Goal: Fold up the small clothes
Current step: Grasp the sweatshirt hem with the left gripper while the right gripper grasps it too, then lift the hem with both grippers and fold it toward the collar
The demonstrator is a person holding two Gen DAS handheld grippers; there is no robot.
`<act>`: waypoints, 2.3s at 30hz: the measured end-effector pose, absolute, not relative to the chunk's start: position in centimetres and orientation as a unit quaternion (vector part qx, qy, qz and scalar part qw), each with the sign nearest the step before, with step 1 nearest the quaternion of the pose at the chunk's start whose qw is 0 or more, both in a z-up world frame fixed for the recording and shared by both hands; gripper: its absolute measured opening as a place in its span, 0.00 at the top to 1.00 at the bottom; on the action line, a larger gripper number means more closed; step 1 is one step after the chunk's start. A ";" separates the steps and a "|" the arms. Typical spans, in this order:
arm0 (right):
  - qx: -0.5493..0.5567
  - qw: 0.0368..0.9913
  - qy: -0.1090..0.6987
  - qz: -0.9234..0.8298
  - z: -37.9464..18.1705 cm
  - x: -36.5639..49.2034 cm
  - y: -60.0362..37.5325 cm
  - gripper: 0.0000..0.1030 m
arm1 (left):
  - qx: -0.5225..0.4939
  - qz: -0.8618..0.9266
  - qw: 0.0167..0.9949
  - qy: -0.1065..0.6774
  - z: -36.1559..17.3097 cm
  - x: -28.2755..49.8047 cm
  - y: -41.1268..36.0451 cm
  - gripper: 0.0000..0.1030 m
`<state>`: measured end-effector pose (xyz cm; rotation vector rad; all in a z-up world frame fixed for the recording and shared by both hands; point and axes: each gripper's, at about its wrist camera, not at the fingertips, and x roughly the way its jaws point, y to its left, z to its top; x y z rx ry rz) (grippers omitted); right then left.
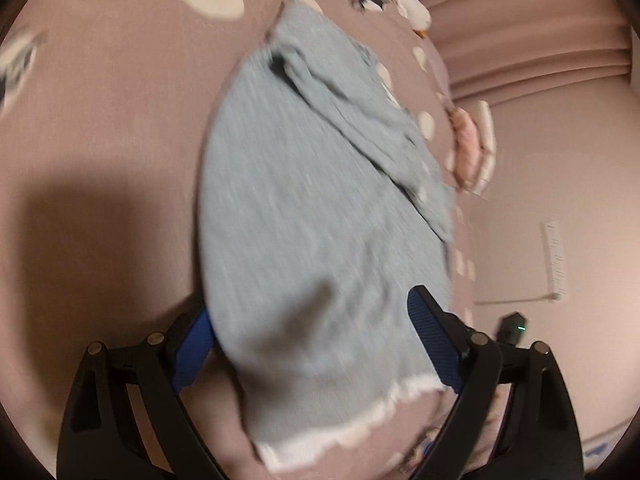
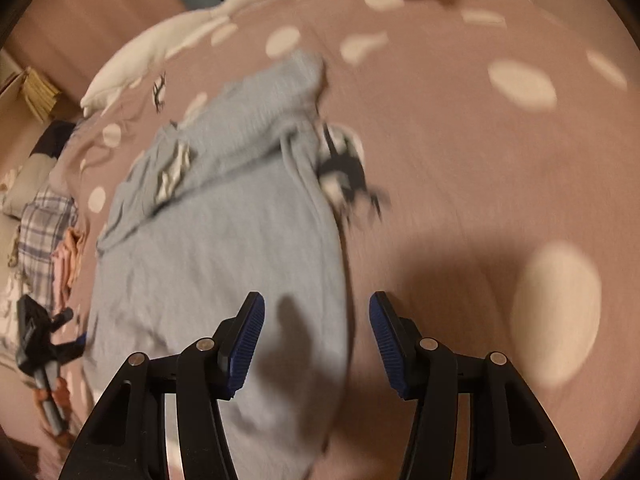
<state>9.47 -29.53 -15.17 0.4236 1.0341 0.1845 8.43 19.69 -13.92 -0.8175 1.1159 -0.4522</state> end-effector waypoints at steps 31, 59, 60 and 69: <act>0.332 0.780 0.481 0.223 -17.8 7.9 -28.2 0.65 | -0.442 -0.189 0.692 0.539 -16.3 8.7 19.1 0.86; 0.338 0.801 0.378 0.318 -11.7 0.9 -30.2 0.92 | -0.433 -0.350 0.730 0.397 -7.6 -2.6 20.9 0.92; 0.339 0.799 0.379 0.320 -11.6 0.6 -30.4 0.92 | -0.437 -0.346 0.727 0.400 -7.6 -3.1 21.0 0.92; 0.343 0.793 0.338 0.372 -9.4 2.4 -29.6 0.92 | -0.441 -0.361 0.717 0.401 -5.1 1.1 18.7 0.92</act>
